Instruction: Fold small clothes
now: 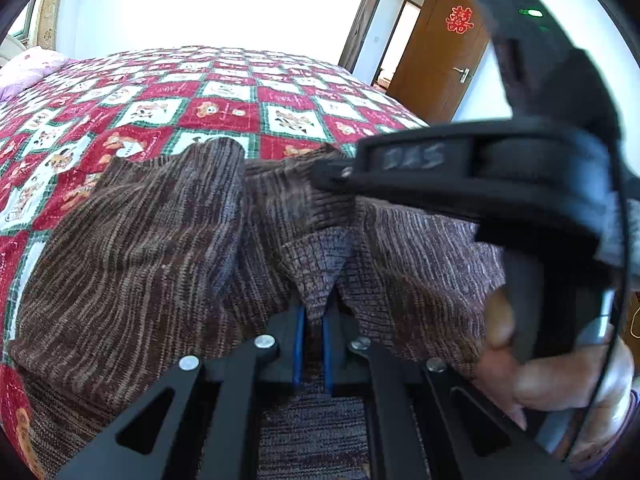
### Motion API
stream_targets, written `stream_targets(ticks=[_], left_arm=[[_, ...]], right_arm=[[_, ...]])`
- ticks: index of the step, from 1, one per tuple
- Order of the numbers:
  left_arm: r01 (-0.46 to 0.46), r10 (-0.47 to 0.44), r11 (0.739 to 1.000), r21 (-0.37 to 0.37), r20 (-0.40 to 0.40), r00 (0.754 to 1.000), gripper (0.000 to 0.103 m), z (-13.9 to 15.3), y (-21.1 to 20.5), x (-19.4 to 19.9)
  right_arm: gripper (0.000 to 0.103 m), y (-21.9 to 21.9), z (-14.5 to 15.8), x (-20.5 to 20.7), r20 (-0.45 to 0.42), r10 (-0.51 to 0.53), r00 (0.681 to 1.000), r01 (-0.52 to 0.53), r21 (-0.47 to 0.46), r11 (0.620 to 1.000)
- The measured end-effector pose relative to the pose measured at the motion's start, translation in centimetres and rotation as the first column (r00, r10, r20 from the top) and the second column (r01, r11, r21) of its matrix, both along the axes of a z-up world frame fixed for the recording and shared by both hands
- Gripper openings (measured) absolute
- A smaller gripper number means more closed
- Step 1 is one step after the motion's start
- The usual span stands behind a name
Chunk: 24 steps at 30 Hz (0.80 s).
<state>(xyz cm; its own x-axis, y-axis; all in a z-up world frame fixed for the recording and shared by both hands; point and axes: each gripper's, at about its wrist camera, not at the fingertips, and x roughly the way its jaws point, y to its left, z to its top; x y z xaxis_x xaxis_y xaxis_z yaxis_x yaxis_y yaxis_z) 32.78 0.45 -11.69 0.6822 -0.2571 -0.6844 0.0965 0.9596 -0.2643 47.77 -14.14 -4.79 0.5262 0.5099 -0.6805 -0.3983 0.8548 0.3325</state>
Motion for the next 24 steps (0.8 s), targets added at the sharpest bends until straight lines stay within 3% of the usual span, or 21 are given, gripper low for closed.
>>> stream_targets(ticks=[10,12,17,22,23,24], left_arm=[[0.027,-0.035,0.997,0.075,0.097,0.995,0.008,2.8,-2.6,-2.1],[0.030,-0.037,0.997,0.075,0.088,0.995,0.008,2.6,-2.8,-2.0],[0.023,-0.024,0.998,0.059,0.001,1.000,0.008,0.4,-2.1,-0.9],[0.027,-0.027,1.000,0.006,-0.015,1.000,0.008,-0.1,-1.5,-0.4],[0.028,-0.028,1.000,0.007,-0.014,1.000,0.008,-0.1,-1.5,-0.5],[0.028,-0.028,1.000,0.008,-0.012,1.000,0.008,-0.1,-1.6,-0.5]], right_arm=[[0.007,-3.0,2.6,-1.7,0.022,0.012,1.000,-0.014,0.073,0.997],[0.007,-3.1,2.0,-1.3,-0.002,0.011,1.000,-0.011,0.079,0.997],[0.010,-3.1,-0.4,0.1,-0.066,-0.039,0.997,0.039,-0.005,0.999],[0.011,-6.1,-0.4,0.5,-0.101,-0.106,0.989,0.113,0.074,0.991],[0.013,-6.4,-0.3,0.6,-0.108,-0.109,0.988,0.119,0.085,0.989],[0.023,-6.7,-0.2,0.7,-0.117,-0.104,0.988,0.117,0.107,0.987]])
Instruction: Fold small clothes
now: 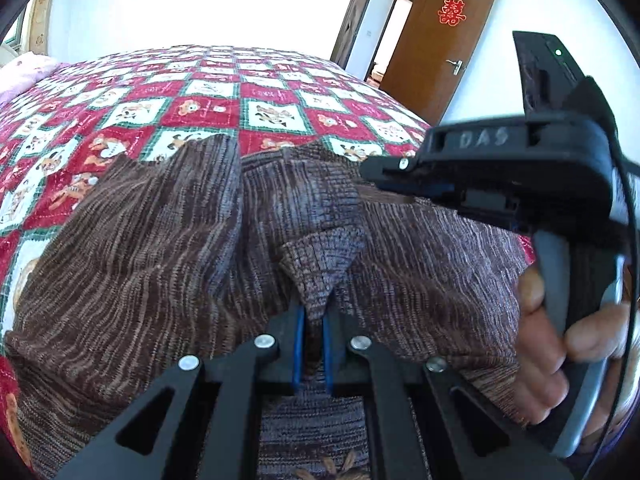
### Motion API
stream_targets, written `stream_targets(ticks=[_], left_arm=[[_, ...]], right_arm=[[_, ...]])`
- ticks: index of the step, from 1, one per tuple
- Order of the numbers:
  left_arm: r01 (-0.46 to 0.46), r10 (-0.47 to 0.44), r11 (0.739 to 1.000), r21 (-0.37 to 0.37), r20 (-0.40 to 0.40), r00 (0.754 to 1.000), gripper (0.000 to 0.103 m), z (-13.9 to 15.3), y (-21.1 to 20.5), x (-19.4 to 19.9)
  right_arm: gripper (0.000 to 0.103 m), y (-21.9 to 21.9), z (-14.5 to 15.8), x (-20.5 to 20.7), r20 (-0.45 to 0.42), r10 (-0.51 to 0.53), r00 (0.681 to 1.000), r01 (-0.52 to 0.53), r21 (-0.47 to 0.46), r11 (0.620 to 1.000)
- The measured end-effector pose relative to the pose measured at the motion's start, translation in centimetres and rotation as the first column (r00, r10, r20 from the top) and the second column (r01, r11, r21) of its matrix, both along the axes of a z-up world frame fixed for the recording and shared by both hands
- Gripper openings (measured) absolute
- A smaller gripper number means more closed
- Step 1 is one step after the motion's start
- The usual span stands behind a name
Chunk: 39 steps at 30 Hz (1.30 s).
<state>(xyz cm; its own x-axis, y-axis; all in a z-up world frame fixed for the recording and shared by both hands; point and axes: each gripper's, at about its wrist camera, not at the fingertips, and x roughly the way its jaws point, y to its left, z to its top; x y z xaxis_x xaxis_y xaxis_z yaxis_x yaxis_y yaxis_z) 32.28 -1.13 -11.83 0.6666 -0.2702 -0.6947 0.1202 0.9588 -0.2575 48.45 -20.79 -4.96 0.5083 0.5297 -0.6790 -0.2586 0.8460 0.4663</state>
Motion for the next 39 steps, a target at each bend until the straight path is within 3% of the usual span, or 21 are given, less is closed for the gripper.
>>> stream_targets(ticks=[1,2,5,6,9,15,21,24,28,31,35,39], left_arm=[[0.000,0.000,1.000,-0.002,0.000,1.000,0.008,0.0,0.0,0.0],[0.000,0.000,1.000,-0.005,-0.001,1.000,0.008,-0.1,0.0,0.0],[-0.001,0.001,1.000,-0.015,-0.003,1.000,0.009,-0.1,0.2,-0.1],[-0.001,0.001,1.000,-0.017,-0.004,1.000,0.009,-0.2,0.2,0.1],[-0.002,0.002,0.999,-0.034,-0.010,1.000,0.009,-0.3,0.4,0.1],[-0.016,0.016,0.999,-0.047,-0.002,1.000,0.009,0.0,0.7,-0.1],[0.007,-0.015,0.998,0.062,0.137,0.990,0.009,2.7,-1.5,-2.0],[0.046,-0.060,0.995,0.086,0.159,0.985,0.009,3.9,-3.2,-2.8],[0.091,-0.102,0.992,0.088,0.132,0.986,0.009,3.6,-4.8,-2.6],[0.134,-0.140,0.986,0.098,0.057,0.989,0.011,2.3,-5.6,-2.3],[0.190,-0.190,0.981,0.036,-0.026,0.982,0.035,2.0,-4.2,-2.4],[0.126,-0.126,0.992,-0.001,0.051,0.991,0.066,5.2,1.3,-3.0]], right_arm=[[0.039,0.0,0.1,0.1,-0.007,0.004,1.000,-0.004,0.021,1.000],[0.046,0.2,0.2,0.1,-0.007,0.006,1.000,-0.006,0.029,1.000],[0.049,1.8,0.1,-0.3,0.004,0.048,0.999,-0.048,0.027,0.998],[0.048,2.6,0.2,-0.6,0.021,0.066,0.998,-0.065,-0.004,0.998],[0.007,5.1,-0.1,-1.0,0.047,0.113,0.992,-0.105,-0.136,0.985],[0.004,4.7,1.3,-1.5,0.094,0.107,0.990,-0.096,-0.115,0.989],[0.003,3.5,4.3,-2.6,0.163,0.098,0.982,-0.084,-0.090,0.992],[0.003,2.4,4.9,-2.6,0.180,0.081,0.980,-0.068,-0.076,0.995],[0.003,-0.1,3.9,-2.3,0.157,0.020,0.987,-0.005,-0.094,0.996],[0.003,-1.9,1.4,-2.0,0.103,-0.025,0.994,0.039,-0.139,0.990],[0.004,-2.9,-2.2,-1.9,-0.001,-0.042,0.999,0.041,-0.161,0.986],[0.004,-4.1,-0.1,-3.2,0.071,-0.127,0.989,0.137,-0.160,0.978]])
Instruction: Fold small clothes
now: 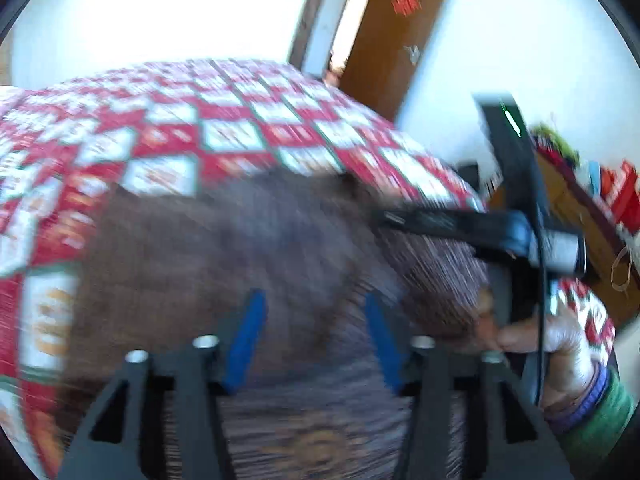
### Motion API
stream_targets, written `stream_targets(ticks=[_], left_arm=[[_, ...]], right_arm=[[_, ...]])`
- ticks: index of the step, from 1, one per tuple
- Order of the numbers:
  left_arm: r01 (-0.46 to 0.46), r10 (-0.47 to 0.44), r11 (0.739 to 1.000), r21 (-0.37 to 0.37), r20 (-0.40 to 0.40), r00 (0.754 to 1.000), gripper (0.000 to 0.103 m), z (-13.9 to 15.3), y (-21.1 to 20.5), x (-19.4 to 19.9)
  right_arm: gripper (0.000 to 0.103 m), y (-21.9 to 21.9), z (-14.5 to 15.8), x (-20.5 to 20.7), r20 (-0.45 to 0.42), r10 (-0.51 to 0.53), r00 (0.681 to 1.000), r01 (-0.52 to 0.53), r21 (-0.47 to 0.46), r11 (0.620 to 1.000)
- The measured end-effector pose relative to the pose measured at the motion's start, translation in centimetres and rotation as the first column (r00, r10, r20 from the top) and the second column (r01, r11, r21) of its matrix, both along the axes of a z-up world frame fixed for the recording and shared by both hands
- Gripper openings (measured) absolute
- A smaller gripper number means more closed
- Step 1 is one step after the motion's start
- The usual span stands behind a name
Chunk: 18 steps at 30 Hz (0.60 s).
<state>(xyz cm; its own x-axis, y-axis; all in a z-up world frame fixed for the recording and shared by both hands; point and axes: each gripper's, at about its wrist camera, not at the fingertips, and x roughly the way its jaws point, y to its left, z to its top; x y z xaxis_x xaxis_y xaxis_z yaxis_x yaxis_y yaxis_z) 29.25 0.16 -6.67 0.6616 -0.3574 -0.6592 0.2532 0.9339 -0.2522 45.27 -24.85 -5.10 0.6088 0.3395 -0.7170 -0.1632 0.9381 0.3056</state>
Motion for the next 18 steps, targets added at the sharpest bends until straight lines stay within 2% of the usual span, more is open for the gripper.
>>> stream_targets(ticks=[2,5,9,11,13,15,16,17,18], left_arm=[[-0.068,0.069,0.998,-0.011,0.050,0.996,0.080,1.7,3.3,0.5],[-0.180,0.179,0.984,0.013,0.058,0.982,0.080,3.0,7.5,3.2],[-0.241,0.245,0.966,0.094,-0.042,0.969,0.076,-0.1,10.3,8.8],[-0.235,0.244,0.968,0.085,-0.112,0.963,0.075,-2.2,11.0,10.5],[-0.221,0.227,0.974,0.052,-0.179,0.957,0.075,-4.1,11.0,11.5],[-0.221,0.226,0.974,0.051,-0.159,0.961,0.074,-4.2,10.4,10.8],[-0.206,0.210,0.978,0.040,-0.154,0.966,0.064,-4.0,10.2,10.8],[-0.174,0.174,0.985,0.014,-0.158,0.972,0.039,-3.9,9.9,10.8],[-0.152,0.149,0.988,-0.003,-0.172,0.974,0.025,-3.9,9.7,11.1]], right_arm=[[0.004,0.1,1.8,-1.2,0.077,-0.008,0.997,0.007,0.012,1.000],[0.004,1.7,2.7,-2.8,0.089,0.081,0.993,-0.086,0.052,0.995],[0.004,4.5,1.1,-5.1,0.025,0.214,0.977,-0.215,0.078,0.974],[0.004,5.1,-1.2,-5.6,-0.037,0.238,0.971,-0.235,0.070,0.969],[0.004,5.4,-2.9,-5.6,-0.062,0.237,0.970,-0.232,0.071,0.970],[0.004,4.8,-3.0,-5.6,-0.054,0.232,0.971,-0.224,0.115,0.968],[0.004,4.6,-3.1,-5.5,-0.062,0.231,0.971,-0.221,0.136,0.966],[0.004,4.4,-3.2,-5.3,-0.062,0.226,0.972,-0.214,0.156,0.964],[0.004,4.3,-3.4,-5.3,-0.062,0.223,0.973,-0.209,0.176,0.962]])
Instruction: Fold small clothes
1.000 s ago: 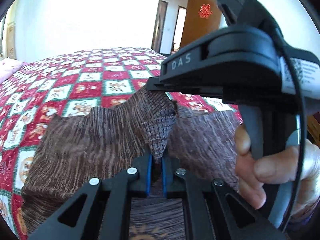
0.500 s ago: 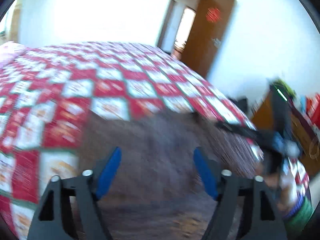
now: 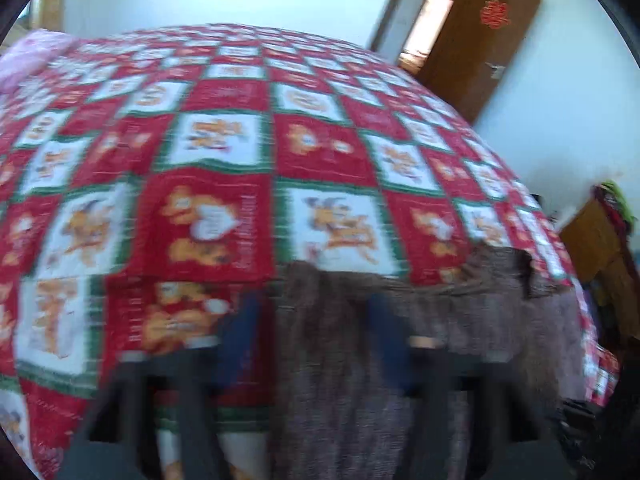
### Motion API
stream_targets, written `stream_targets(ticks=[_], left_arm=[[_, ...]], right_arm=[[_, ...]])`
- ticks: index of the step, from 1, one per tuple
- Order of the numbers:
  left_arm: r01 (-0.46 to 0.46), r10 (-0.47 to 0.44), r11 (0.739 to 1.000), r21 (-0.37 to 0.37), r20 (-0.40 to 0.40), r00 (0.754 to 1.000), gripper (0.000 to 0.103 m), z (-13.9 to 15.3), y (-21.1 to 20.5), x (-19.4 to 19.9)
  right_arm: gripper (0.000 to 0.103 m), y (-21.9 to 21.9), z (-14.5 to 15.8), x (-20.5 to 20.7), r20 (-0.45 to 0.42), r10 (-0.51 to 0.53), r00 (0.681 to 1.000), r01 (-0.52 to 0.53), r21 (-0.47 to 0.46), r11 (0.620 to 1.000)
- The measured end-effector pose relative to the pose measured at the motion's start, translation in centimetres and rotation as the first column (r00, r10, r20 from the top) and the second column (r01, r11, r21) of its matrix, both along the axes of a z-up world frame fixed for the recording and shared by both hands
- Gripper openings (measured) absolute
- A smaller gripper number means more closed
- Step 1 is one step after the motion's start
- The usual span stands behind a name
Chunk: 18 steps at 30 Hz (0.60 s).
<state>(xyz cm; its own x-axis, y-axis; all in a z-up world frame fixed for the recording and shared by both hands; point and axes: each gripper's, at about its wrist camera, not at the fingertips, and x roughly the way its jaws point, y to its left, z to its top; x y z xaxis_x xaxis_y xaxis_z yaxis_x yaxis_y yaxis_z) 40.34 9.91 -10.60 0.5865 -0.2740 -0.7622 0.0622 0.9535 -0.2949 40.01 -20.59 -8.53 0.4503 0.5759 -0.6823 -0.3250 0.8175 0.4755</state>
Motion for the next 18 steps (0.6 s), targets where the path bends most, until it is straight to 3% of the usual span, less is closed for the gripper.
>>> stream_targets(ticks=[1,2,6,9,12,14,16,18], left_arm=[[0.006,-0.006,1.000,0.007,-0.015,1.000,0.012,-0.1,-0.3,0.2],[0.011,-0.011,1.000,0.016,-0.011,1.000,0.010,-0.2,-0.5,0.4],[0.010,-0.010,1.000,-0.002,0.017,1.000,0.008,0.5,0.1,0.9],[-0.076,0.081,0.995,-0.060,0.088,0.993,0.007,2.3,2.3,0.2],[-0.165,0.171,0.984,-0.061,0.119,0.978,0.006,2.7,4.3,-0.1],[-0.168,0.168,0.986,-0.012,0.092,0.981,0.006,1.7,4.2,0.3],[-0.154,0.151,0.984,0.085,0.039,0.988,0.009,0.2,3.0,0.9],[-0.156,0.153,0.979,0.132,0.035,0.988,0.011,-0.3,2.3,1.1]], right_arm=[[0.004,-0.2,-0.3,0.0,-0.003,-0.006,1.000,0.006,0.026,1.000],[0.004,-0.3,-0.3,0.0,-0.004,-0.010,1.000,0.010,0.039,0.999],[0.004,-0.5,-0.1,-0.3,0.005,-0.009,1.000,0.009,0.043,0.999],[0.004,-0.4,0.8,-1.1,0.047,0.006,0.999,-0.008,0.044,0.999],[0.004,0.2,1.4,-1.4,0.086,0.034,0.996,-0.037,0.038,0.999],[0.004,0.4,1.0,-1.2,0.071,0.033,0.997,-0.034,0.023,0.999],[0.004,0.3,0.6,-0.9,0.051,0.013,0.999,-0.013,0.004,1.000],[0.004,-0.3,0.8,-0.9,0.058,-0.018,0.998,0.017,0.012,1.000]])
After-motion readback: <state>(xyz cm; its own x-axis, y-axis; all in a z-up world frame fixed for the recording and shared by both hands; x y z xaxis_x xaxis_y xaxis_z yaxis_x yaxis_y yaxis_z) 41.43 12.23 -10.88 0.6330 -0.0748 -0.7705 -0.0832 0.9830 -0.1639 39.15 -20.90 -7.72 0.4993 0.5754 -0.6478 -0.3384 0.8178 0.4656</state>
